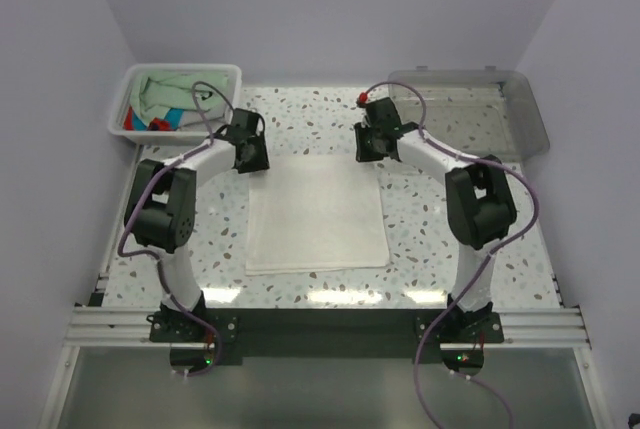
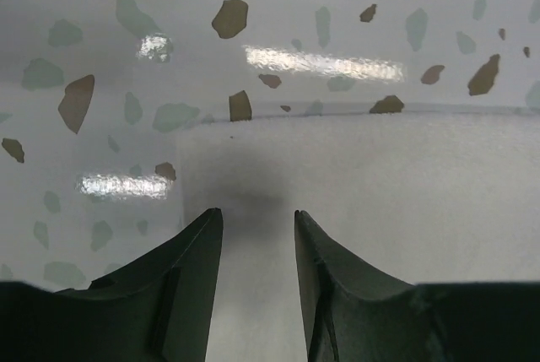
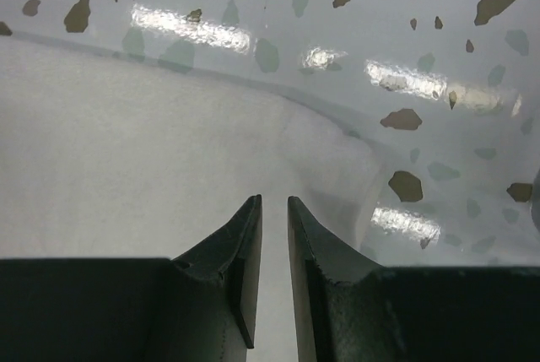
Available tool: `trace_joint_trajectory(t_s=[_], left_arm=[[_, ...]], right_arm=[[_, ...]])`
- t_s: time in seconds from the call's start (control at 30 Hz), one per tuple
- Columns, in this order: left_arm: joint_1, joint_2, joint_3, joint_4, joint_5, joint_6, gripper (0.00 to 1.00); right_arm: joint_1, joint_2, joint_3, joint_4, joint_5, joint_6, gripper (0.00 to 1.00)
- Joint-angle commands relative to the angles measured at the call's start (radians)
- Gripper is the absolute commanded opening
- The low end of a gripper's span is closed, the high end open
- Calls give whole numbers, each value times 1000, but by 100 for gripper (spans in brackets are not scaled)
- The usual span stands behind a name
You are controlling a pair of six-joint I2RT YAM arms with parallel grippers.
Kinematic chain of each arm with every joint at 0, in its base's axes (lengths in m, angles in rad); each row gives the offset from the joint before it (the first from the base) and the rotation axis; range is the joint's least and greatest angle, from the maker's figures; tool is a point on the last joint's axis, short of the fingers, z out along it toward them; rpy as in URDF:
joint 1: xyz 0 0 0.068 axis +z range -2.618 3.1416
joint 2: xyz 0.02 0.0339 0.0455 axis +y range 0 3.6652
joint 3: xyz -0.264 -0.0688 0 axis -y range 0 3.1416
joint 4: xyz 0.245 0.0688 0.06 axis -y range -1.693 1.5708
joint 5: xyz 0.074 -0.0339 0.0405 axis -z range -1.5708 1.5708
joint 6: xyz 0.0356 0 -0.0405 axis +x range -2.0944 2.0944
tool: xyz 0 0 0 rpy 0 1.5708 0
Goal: Fold and stack the towels
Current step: Fold the towel
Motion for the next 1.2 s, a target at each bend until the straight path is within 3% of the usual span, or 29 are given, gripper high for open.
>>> trace_joint_trajectory(t_s=[0.0,0.37,0.53,0.8,1.03,1.17], left_arm=[[29,66,55,26,-56,48,44],[33,116,61,-35,-65,41,46],[33,33,124,-72,-60,105,61],[50,48,239,-99,-31,459,84],[93,167,315,-119,166,678,85],[95,223,371,-178,194,754,84]], right_arm=[[-15,57,62,73,48,-29,23],[-47,99,30,80,119,-110,27],[-47,77,111,-12,26,-304,38],[-50,180,324,-260,-114,-572,45],[-67,292,447,-381,-158,-704,47],[-82,327,479,-404,-187,-728,47]])
